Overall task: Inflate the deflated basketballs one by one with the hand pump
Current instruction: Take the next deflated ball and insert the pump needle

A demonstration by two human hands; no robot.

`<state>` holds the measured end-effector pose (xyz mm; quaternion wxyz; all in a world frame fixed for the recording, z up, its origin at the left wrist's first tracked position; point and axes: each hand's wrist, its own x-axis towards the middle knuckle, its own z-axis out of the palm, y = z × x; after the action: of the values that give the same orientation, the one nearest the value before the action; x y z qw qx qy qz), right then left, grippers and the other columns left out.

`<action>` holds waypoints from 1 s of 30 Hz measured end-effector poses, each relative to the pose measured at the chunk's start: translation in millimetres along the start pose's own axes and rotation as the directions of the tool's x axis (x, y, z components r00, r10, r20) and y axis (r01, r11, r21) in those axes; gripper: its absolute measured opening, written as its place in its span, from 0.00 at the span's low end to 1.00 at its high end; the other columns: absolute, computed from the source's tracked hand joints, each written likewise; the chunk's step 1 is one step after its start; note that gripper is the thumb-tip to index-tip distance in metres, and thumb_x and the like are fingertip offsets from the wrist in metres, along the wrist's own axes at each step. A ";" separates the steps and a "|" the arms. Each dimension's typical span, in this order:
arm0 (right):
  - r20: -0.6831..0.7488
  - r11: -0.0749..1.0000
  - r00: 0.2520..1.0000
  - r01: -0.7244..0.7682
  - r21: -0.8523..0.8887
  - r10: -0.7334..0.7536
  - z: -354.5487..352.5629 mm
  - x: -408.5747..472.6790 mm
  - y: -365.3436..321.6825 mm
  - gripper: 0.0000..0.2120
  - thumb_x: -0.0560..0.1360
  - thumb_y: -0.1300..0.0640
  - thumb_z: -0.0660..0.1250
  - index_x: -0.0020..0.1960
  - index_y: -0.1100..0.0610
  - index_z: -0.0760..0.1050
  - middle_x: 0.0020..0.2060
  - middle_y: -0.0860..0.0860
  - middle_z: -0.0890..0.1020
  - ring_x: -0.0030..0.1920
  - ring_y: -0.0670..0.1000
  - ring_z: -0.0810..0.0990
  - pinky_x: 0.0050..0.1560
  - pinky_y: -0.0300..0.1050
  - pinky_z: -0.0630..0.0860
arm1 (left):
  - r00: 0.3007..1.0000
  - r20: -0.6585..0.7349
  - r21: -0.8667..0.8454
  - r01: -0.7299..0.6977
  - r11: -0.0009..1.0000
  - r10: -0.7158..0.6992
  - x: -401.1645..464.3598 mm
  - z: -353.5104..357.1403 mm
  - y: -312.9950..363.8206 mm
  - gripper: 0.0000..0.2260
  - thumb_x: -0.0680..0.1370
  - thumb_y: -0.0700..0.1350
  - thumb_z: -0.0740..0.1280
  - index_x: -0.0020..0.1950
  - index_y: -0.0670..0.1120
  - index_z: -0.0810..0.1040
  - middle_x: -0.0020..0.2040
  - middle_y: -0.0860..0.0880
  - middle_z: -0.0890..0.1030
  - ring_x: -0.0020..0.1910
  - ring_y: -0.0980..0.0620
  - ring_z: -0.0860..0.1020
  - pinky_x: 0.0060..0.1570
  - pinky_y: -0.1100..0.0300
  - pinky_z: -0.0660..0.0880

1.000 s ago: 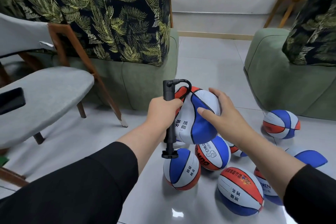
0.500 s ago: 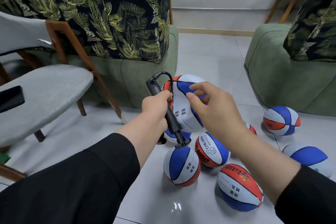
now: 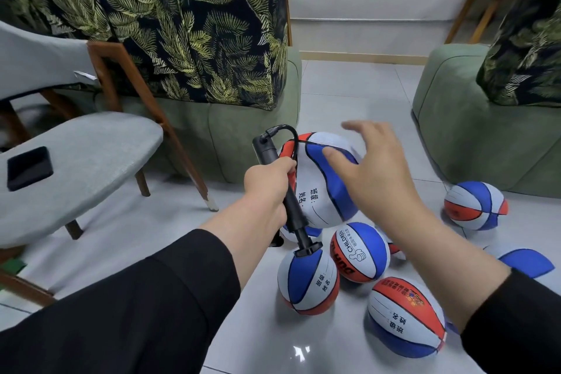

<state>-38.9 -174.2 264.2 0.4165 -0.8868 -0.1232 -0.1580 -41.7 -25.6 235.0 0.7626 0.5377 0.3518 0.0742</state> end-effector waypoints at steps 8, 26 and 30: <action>0.274 0.894 0.887 -0.421 0.151 0.371 6.6 8.8 29.7 0.37 0.76 0.44 0.71 0.79 0.47 0.56 0.70 0.51 0.72 0.65 0.54 0.75 0.62 0.51 0.75 | 0.999 0.046 0.039 -0.007 0.999 0.005 -2.9 1.3 2.0 0.05 0.74 0.40 0.73 0.45 0.41 0.79 0.38 0.42 0.79 0.35 0.44 0.77 0.37 0.56 0.78; 0.328 0.955 0.933 -0.222 0.197 0.149 4.2 13.3 55.8 0.30 0.76 0.55 0.71 0.74 0.41 0.67 0.62 0.40 0.79 0.60 0.43 0.78 0.60 0.43 0.75 | 0.783 0.596 0.361 -0.461 0.811 0.180 10.4 -29.5 26.8 0.21 0.74 0.64 0.67 0.47 0.48 0.89 0.44 0.59 0.81 0.47 0.60 0.78 0.61 0.56 0.73; 0.343 0.944 0.927 -0.237 0.230 0.149 5.6 14.2 54.5 0.28 0.75 0.56 0.72 0.72 0.43 0.70 0.57 0.41 0.82 0.56 0.42 0.81 0.58 0.43 0.78 | 0.722 0.656 0.458 -0.614 0.643 0.221 4.0 -32.4 26.7 0.14 0.79 0.57 0.69 0.49 0.49 0.88 0.51 0.48 0.85 0.49 0.57 0.80 0.54 0.65 0.73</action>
<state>-5.7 -202.5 228.1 0.5203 -0.8440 -0.1208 0.0488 -51.7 12.2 250.9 0.5525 0.8329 -0.0181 -0.0253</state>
